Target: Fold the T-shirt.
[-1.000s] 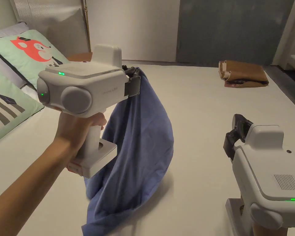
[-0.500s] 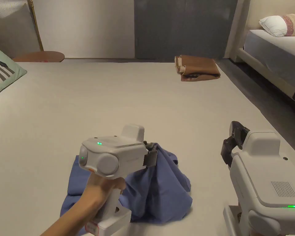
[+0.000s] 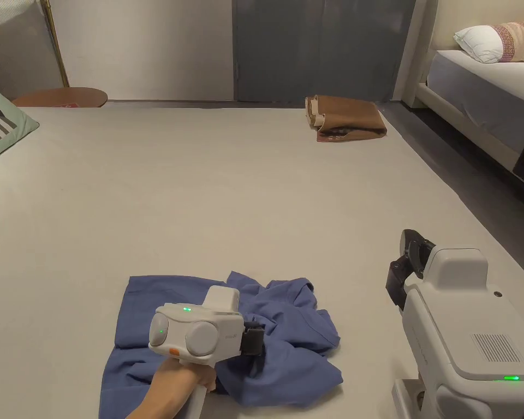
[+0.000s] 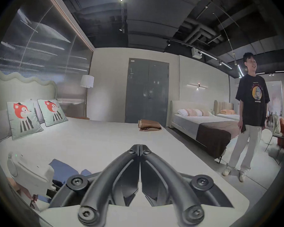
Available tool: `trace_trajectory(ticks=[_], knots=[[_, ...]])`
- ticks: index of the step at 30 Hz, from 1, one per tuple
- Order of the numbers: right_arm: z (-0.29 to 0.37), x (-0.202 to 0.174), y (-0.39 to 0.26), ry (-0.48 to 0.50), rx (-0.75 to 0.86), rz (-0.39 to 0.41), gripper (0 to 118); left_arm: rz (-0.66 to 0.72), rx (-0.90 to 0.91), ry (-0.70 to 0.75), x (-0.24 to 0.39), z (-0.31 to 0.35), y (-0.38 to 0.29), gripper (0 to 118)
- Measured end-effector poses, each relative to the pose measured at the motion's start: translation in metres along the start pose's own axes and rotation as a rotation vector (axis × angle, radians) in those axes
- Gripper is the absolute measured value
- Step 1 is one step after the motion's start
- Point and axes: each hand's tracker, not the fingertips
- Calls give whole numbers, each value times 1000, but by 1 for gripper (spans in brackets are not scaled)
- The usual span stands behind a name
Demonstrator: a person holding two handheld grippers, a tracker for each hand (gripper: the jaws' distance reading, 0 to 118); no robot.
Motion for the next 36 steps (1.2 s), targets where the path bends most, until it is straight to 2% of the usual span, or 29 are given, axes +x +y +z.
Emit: trace_trajectory(ticks=[1, 2, 6, 12, 15, 18, 22, 23, 24, 26, 33, 36], knots=[[1, -2, 2, 5, 3, 0, 0, 11, 34, 9, -2, 9, 3, 100], [1, -3, 1, 8, 6, -1, 0, 9, 72, 19, -3, 17, 6, 110], [3, -11, 8, 22, 26, -7, 0, -12, 288, 49, -6, 80, 19, 108], [11, -24, 25, 45, 58, -8, 0, -34, 671, 234, -29, 167, 24, 108], [9, -30, 26, 53, 73, -5, 0, -27, 807, 355, -47, 197, 21, 108], [11, -34, 32, 58, 83, -10, 0, -15, 881, 432, -68, 218, 13, 108], [11, -38, 35, 63, 92, -15, 0, 5, 880, 442, -88, 229, 2, 105], [10, -39, 35, 64, 92, -17, 0, 4, 881, 442, -89, 228, -1, 91], [10, -40, 35, 66, 92, -18, 0, -3, 886, 438, -91, 228, -4, 67], [6, -42, 34, 73, 90, -16, 0, -15, 883, 479, -92, 225, -6, 0], [2, -44, 30, 82, 86, -15, 0, 29, 844, 436, -96, 223, 0, 0], [5, -45, 30, 82, 89, -11, 0, 35, 726, 442, -95, 218, 4, 0]])
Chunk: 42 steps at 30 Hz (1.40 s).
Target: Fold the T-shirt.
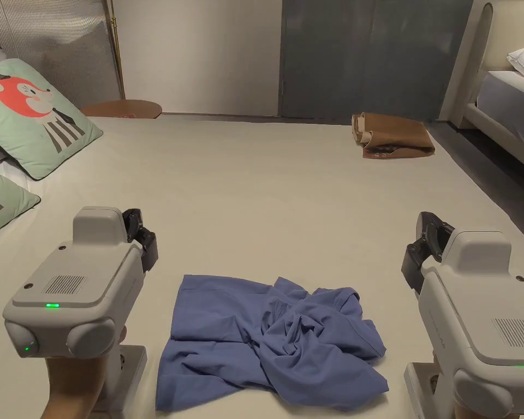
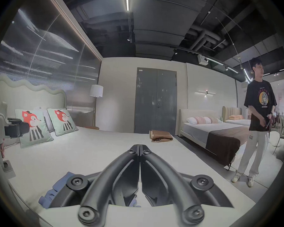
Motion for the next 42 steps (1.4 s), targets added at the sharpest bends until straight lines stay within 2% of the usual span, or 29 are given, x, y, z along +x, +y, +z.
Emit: trace_trajectory(ticks=[2, 8, 11, 14, 15, 16, 17, 18, 19, 20, 25, 26, 27, 28, 31, 32, 33, 37, 40, 41, 42], knots=[[1, 1, 0, -1, -1, 0, 0, 37, -58, 4, 1, -6, -6, 0], [0, 3, -4, -1, -7, -13, 0, 122, -389, -66, 6, -25, -40, 0], [0, 3, -6, 0, -14, -17, 0, 220, -550, -117, 4, -37, -72, 0], [0, 4, -8, 2, -24, -19, 0, 159, -621, -99, 12, -37, -101, 0], [1, 4, -7, 3, -29, -19, 0, 141, -640, -100, 14, -37, -111, 5], [0, 3, -8, 5, -36, -17, 0, 120, -680, -114, 15, -36, -120, 22], [-1, 3, -9, 6, -40, -16, 0, 132, -687, -110, 16, -36, -124, 49], [0, 3, -12, 9, -44, -16, 0, 138, -715, -105, 17, -36, -132, 85], [0, 3, -14, 10, -48, -17, 0, 149, -728, -95, 16, -35, -137, 104], [-1, 3, -15, 12, -54, -17, 0, 155, -731, -86, 17, -34, -141, 109], [-5, 2, -27, 15, -78, -27, 0, 121, -767, -51, 20, -31, -155, 106], [-4, 1, -27, 18, -82, -29, 0, 113, -784, -49, 21, -32, -158, 98], [-4, 0, -27, 21, -87, -28, 0, 112, -781, -56, 23, -30, -161, 70], [-4, 0, -28, 22, -90, -27, 0, 99, -783, -58, 25, -29, -164, 48], [-7, 1, -34, 30, -110, -24, 0, 77, -801, -47, 34, -30, -173, 39], [-9, 2, -37, 31, -119, -31, 0, 46, -771, -32, 38, -26, -171, 26], [-9, 3, -38, 30, -123, -36, 0, 31, -776, -45, 40, -25, -169, 5], [-19, 7, -49, 22, -158, -41, 0, 13, -758, -82, 41, -24, -161, 5], [-40, 14, -59, 29, -267, -62, 0, 61, -724, -116, 31, -18, -144, 5], [-49, 15, -62, 35, -299, -64, 3, 78, -700, -135, 27, -17, -139, 5], [-61, 16, -63, 46, -369, -53, 12, 89, -687, -157, 22, -15, -133, 5]])
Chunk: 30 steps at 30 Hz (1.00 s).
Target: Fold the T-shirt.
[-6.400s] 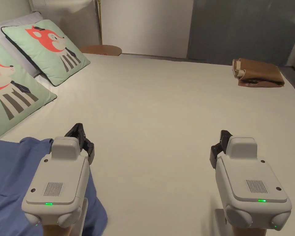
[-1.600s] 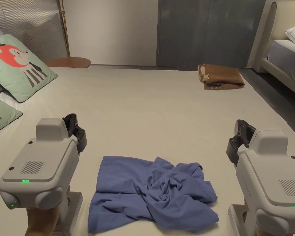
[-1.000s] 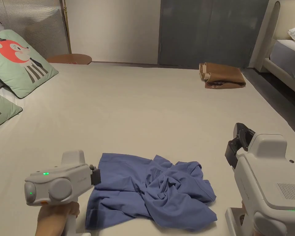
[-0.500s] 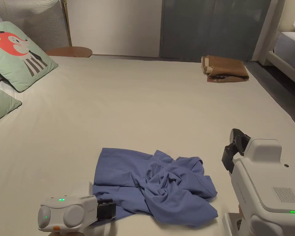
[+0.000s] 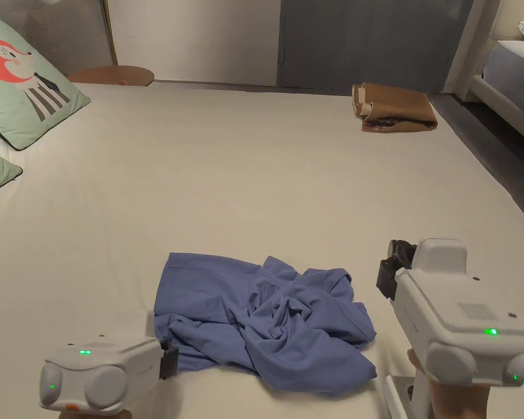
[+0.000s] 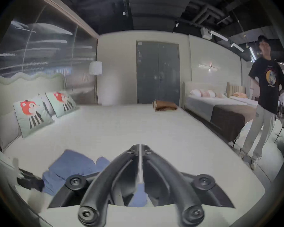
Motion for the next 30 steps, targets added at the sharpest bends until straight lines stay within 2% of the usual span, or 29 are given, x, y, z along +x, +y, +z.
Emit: trace_trajectory(ticks=[1, 2, 3, 4, 5, 6, 7, 11, 13, 17, 18, 19, 22, 24, 27, 30], knots=[[-17, 2, 2, 17, -75, 0, 27, 10, -2, -7, -7, 3, 5, 5], [-33, 3, 2, 46, -141, -3, 59, 23, -4, -14, -10, 7, 8, 5], [-52, 5, 3, 71, -227, 10, 79, 38, -1, -35, -12, 11, 11, 5], [-74, 9, -1, 90, -273, -22, 96, 45, 8, -47, -14, 15, 13, 5], [-90, 9, -3, 100, -311, -23, 109, 44, 7, -48, -13, 16, 16, 5], [-105, 10, -6, 113, -340, -39, 112, 41, 4, -53, -13, 18, 19, 5], [-124, 9, -9, 105, -359, -65, 112, 31, 9, -57, -12, 20, 20, 5], [-176, 0, -20, 110, -525, -11, 108, 12, 48, -79, -8, 18, 29, 5], [-197, -7, -32, 97, -582, 13, 95, 7, 61, -81, -5, 13, 34, 5], [-206, -16, -50, 144, -630, 11, 53, 6, 55, -90, -5, 8, 38, 5], [-201, -18, -49, 140, -615, 17, 31, 8, 53, -93, -5, 8, 38, 5], [-195, -18, -45, 125, -572, 59, 9, 12, 54, -97, -7, 8, 38, 5], [-182, -17, -38, 136, -561, 109, 8, 40, 54, -108, -11, 8, 38, 5], [-166, -17, -27, 104, -474, 159, 8, 56, 61, -116, -12, 11, 38, 5], [-142, -7, 2, 81, -370, 154, 8, 70, 88, -126, -12, 16, 43, 5], [-122, 5, 42, 66, -239, 205, 8, 81, 143, -133, -13, 24, 64, 5]])
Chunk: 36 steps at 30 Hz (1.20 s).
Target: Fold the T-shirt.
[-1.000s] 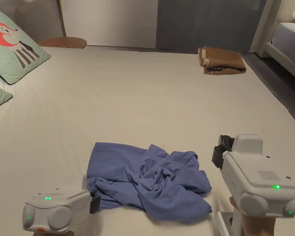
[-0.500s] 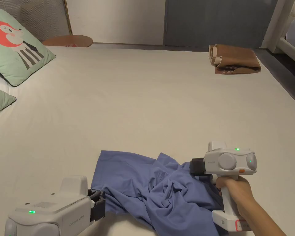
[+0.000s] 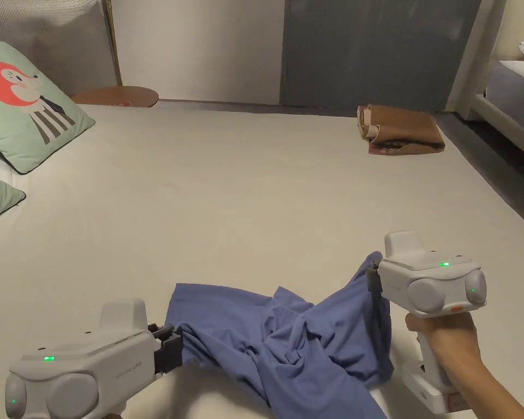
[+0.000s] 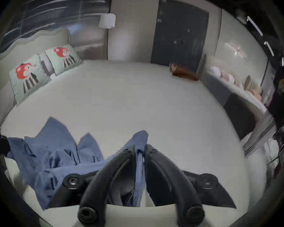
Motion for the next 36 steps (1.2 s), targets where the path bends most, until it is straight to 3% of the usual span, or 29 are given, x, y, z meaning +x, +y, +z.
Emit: trace_trajectory(ticks=[2, 12, 17, 22, 29, 36], knots=[[21, 17, 28, -49, 67, 31, 8, -11, 69, 3, 2, 4, 26, 5], [79, 93, 169, -208, 361, 9, 8, -173, 370, 171, 10, 22, 202, 5], [71, 124, 214, -275, 455, -55, 8, -145, 473, 226, 5, 15, 285, 5], [44, 146, 231, -341, 499, -48, 8, -90, 537, 254, -9, -3, 337, 5], [0, 147, 199, -275, 432, -107, 8, -85, 496, 297, -40, -39, 324, 5], [-40, 112, 115, -182, 253, -117, 8, -60, 304, 342, -83, -73, 233, 5]])
